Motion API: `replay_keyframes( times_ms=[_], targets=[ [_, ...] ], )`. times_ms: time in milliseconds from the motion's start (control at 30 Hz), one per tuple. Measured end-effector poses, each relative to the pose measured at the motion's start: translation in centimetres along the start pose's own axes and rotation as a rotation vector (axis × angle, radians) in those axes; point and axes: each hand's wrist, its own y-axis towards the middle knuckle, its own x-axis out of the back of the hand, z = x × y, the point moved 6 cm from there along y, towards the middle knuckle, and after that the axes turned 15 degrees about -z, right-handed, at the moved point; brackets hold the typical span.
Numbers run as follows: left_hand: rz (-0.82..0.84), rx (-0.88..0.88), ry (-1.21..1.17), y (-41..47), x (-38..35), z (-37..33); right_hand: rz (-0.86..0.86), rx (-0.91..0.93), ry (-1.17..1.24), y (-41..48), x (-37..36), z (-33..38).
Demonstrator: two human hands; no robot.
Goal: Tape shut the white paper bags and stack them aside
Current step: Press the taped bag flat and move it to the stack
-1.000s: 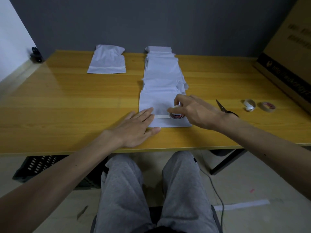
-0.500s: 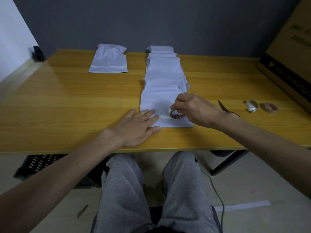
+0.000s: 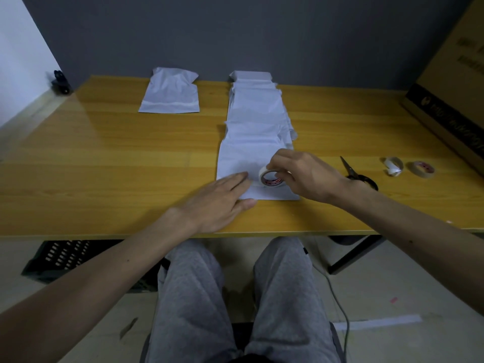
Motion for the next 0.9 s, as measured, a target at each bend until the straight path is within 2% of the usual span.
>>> replay_keyframes(
  times_ms=[267, 367, 600, 900],
  targets=[
    [-0.004, -0.026, 0.02, 0.5, -0.1, -1.1, -0.071, -0.02, 0.115, -0.4, -0.7, -0.1],
    [0.011, 0.009, -0.053, 0.4, -0.4, -1.2, -0.12, -0.02, 0.124, -1.0, -0.9, -0.1],
    [0.086, -0.017, 0.003, 0.3, -1.1, -1.1, -0.175, -0.044, 0.17, -1.7, -1.2, -0.2],
    [0.031, 0.0, -0.069, 0.6, -0.8, -1.5, -0.22, -0.074, 0.229, -1.9, -1.3, -0.3]
  ],
)
